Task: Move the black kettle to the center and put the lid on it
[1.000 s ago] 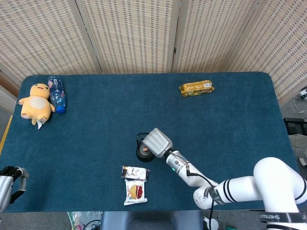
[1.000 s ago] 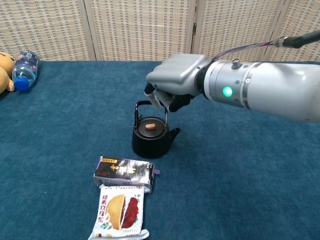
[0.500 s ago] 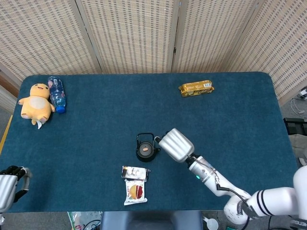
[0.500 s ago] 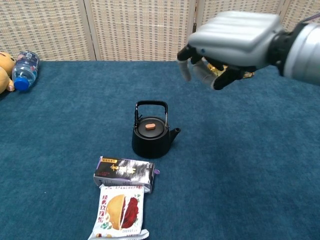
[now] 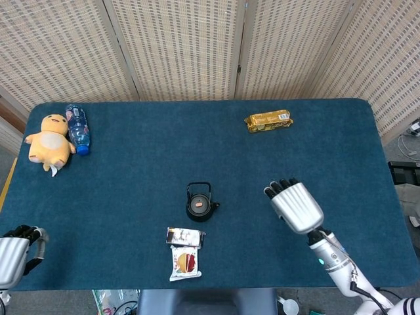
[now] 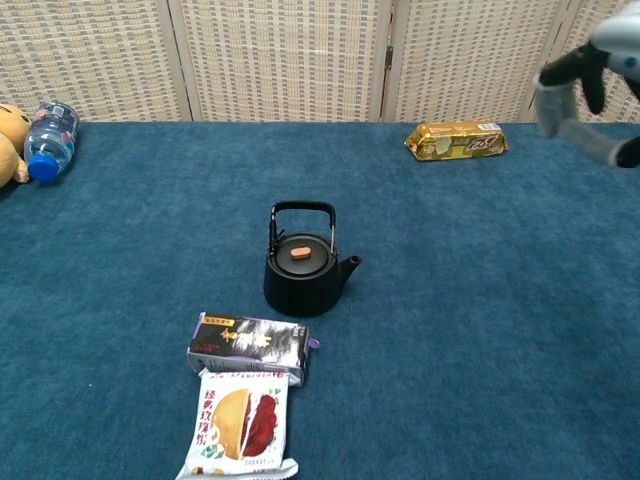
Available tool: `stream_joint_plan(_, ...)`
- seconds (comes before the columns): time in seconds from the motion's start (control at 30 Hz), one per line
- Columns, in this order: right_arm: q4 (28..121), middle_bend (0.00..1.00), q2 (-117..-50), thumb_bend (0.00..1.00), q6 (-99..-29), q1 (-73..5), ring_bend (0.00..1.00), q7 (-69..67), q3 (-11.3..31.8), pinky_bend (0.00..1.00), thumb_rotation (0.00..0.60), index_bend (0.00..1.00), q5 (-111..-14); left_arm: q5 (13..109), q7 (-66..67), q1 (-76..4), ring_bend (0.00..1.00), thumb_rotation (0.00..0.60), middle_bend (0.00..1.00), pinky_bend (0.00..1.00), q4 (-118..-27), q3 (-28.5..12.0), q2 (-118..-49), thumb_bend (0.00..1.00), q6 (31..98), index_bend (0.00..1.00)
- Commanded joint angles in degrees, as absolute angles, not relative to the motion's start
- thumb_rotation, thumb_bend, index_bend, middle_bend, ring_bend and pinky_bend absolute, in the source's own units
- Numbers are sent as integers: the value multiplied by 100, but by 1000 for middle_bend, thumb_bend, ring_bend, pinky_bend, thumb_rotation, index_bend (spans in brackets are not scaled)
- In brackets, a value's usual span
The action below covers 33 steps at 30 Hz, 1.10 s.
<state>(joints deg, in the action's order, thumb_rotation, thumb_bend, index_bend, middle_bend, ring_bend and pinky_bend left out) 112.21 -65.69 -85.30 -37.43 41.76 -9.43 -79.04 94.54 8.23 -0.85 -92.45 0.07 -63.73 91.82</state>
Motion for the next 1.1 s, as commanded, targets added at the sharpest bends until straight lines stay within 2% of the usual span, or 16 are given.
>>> stream_joint_plan(0.03,11013,504,-6340,553,-8829,-3229,469,3745,-1121,580,600,499,-8061,9480,801,-107,422,600,579,585,-9220,12,-6378,559,9169,577)
stream_joint_plan(0.27,10522,504,-6292,553,-9469,-2314,469,3069,-1262,580,600,499,-8533,9623,688,-176,422,600,579,585,-9120,-2,-6457,558,9218,581)
stream_joint_plan(0.53,10018,504,-6405,553,-10022,-1486,469,2524,-1181,580,600,499,-8809,9672,678,-219,421,600,579,585,-9019,-9,-6523,558,9233,587)
stream_joint_plan(1.1,9308,504,-6488,553,-10009,-694,465,1437,-577,580,600,499,-8480,9470,600,-253,415,600,576,585,-8987,-135,-6549,559,9268,594)
